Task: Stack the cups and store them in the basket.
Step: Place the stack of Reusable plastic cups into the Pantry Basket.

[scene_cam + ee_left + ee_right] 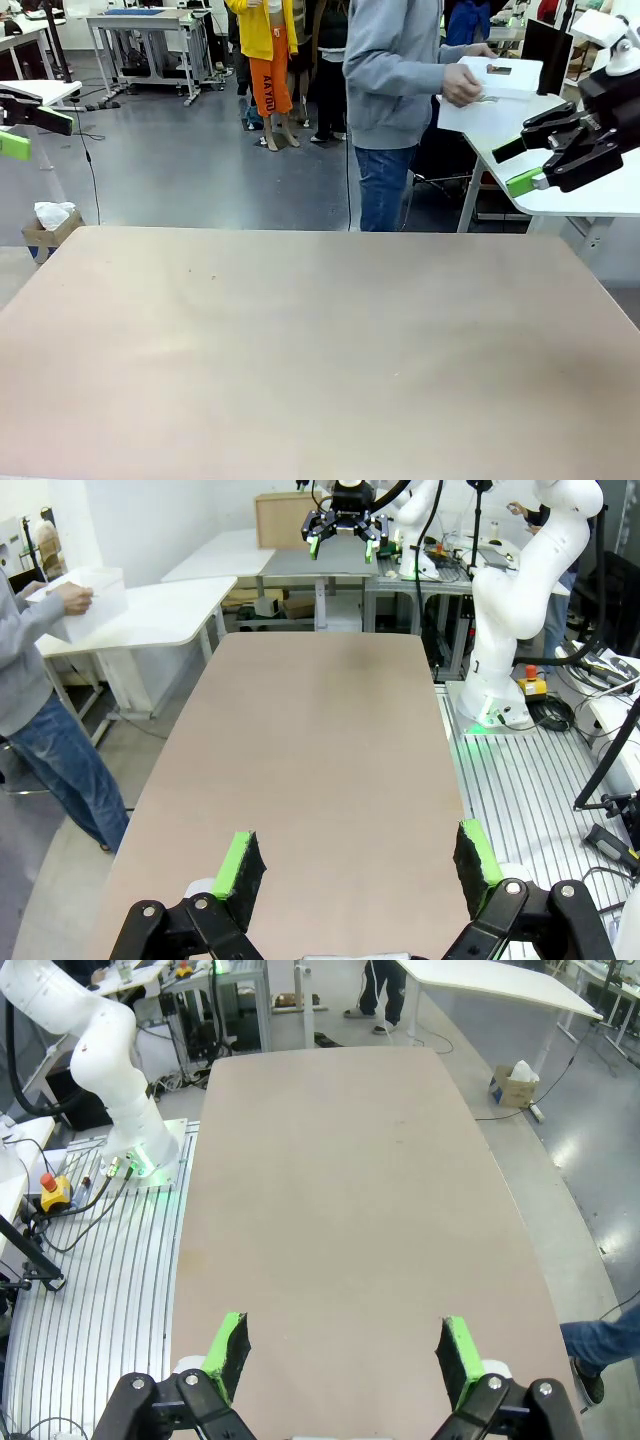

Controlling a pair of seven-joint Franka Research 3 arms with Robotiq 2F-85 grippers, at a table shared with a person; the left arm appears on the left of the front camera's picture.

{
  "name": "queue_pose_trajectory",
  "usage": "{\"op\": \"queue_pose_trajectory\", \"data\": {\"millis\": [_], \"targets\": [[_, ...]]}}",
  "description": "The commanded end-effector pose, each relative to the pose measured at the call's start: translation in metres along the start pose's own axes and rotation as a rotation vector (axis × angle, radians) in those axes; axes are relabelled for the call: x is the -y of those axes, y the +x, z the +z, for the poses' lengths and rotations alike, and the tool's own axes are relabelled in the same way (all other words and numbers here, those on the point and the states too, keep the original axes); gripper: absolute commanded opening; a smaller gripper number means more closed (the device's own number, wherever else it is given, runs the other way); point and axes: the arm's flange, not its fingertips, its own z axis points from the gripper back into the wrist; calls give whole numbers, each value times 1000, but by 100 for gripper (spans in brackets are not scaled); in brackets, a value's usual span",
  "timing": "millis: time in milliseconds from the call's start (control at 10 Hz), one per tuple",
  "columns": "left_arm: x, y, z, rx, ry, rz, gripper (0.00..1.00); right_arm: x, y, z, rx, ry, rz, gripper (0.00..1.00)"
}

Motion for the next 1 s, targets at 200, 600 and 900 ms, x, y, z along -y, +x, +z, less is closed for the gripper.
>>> {"op": "queue_pose_trajectory", "data": {"millis": [200, 600, 900], "targets": [[1, 4, 1, 1, -8, 15, 100, 0, 5, 0, 23, 3, -21, 100], [1, 4, 1, 1, -8, 15, 100, 0, 5, 0, 23, 3, -21, 100], [1, 4, 1, 1, -8, 15, 100, 0, 5, 0, 23, 3, -21, 100]]}}
